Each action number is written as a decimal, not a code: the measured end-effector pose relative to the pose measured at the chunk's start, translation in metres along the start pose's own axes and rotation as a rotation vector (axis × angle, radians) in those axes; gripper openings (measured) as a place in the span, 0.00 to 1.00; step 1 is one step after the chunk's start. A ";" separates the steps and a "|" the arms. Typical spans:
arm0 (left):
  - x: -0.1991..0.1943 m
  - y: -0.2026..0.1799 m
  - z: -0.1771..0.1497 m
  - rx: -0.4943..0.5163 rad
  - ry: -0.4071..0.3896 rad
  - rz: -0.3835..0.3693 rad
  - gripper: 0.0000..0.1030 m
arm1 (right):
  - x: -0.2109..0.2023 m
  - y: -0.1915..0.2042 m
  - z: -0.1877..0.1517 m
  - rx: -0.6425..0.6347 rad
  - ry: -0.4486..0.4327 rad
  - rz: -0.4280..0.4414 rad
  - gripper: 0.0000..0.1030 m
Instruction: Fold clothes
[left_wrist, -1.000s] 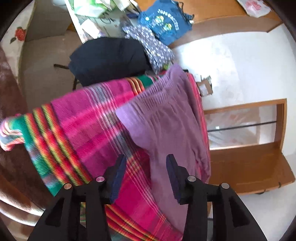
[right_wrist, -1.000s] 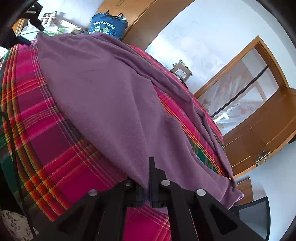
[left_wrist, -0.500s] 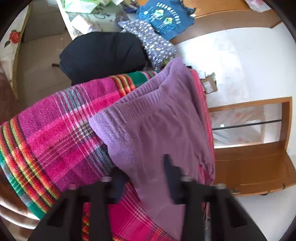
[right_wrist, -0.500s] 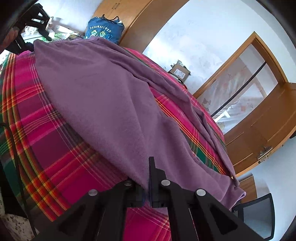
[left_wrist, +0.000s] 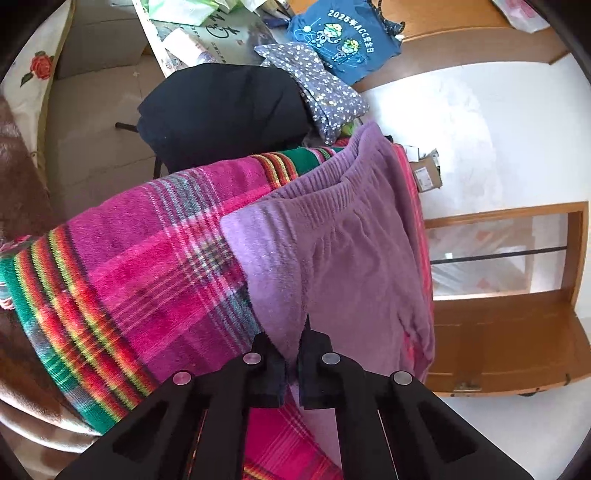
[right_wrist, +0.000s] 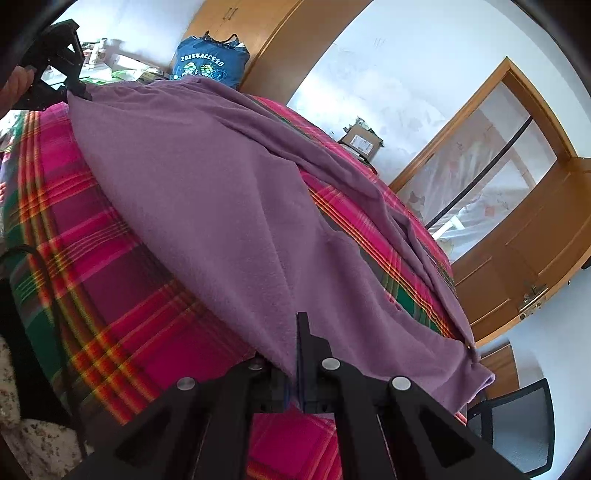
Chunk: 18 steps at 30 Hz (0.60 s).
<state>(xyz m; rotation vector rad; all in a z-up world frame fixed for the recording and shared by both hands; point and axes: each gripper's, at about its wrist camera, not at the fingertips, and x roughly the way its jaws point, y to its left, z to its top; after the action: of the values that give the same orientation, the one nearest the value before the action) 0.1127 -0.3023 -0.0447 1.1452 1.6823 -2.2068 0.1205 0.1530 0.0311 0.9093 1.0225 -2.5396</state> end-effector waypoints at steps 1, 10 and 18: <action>-0.002 0.001 -0.001 0.003 0.001 -0.001 0.04 | -0.003 0.001 -0.001 -0.003 -0.001 0.001 0.02; -0.013 0.012 -0.011 0.007 0.007 0.009 0.04 | -0.017 0.008 -0.013 -0.004 0.020 0.018 0.02; -0.027 0.021 -0.021 -0.003 -0.016 0.009 0.04 | -0.022 0.012 -0.019 0.009 0.038 0.037 0.02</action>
<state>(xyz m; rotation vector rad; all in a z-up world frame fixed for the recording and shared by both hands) 0.1527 -0.3002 -0.0452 1.1293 1.6709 -2.2011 0.1513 0.1578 0.0277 0.9732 0.9972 -2.5075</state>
